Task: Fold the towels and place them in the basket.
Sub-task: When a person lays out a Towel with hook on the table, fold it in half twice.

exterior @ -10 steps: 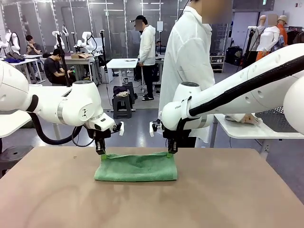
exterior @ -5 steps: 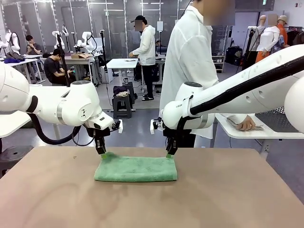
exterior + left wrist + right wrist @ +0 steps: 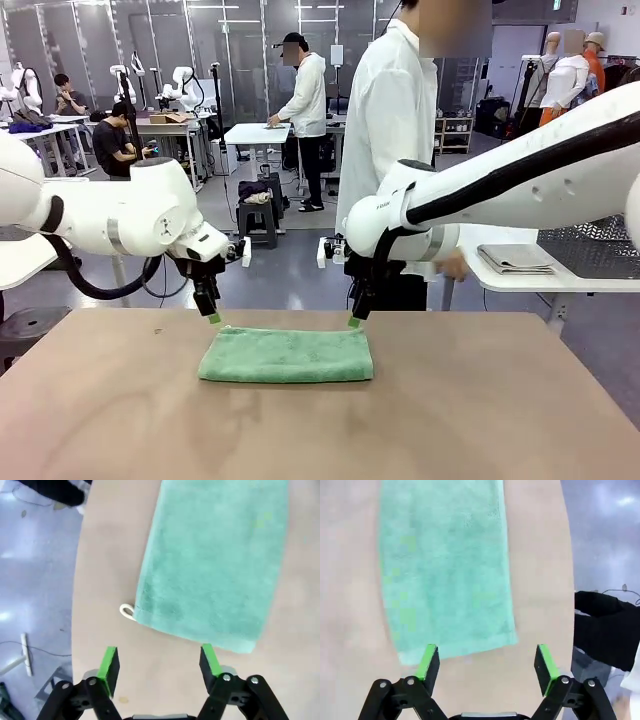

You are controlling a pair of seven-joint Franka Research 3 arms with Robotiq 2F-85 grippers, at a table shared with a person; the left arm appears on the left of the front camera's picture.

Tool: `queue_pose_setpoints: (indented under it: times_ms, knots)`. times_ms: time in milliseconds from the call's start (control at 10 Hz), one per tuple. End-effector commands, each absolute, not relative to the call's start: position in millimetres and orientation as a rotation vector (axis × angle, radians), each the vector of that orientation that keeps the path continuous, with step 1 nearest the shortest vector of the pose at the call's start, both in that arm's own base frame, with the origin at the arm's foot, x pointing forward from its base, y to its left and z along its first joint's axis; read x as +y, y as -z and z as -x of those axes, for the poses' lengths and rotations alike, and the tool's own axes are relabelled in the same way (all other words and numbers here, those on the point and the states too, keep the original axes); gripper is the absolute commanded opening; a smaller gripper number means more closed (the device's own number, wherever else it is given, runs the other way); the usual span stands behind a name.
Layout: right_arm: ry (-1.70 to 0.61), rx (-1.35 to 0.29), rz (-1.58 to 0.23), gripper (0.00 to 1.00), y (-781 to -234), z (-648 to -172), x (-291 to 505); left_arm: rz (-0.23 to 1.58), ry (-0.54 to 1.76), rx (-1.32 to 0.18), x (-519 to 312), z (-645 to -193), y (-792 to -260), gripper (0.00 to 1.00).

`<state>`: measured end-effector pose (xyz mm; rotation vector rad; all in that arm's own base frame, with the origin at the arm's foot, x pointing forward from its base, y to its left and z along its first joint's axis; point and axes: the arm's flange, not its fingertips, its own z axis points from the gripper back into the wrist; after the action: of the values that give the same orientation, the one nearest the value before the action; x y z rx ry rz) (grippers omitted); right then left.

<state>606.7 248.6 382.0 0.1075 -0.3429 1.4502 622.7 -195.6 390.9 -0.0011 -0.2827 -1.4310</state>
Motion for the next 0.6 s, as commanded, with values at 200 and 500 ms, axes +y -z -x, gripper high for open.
queue_pose_setpoints:
  times_ms: [200,500]
  knots:
    - [-1.267,-0.226,-0.188,0.95,-437.0,-512.2,224.0,0.118,1.584,-0.306,-116.5,-568.1,-459.7,0.81]
    - [-1.145,-0.175,-0.274,0.95,-443.2,-475.9,224.1,0.28,1.61,-0.436,-58.1,-561.4,-471.2,0.81]
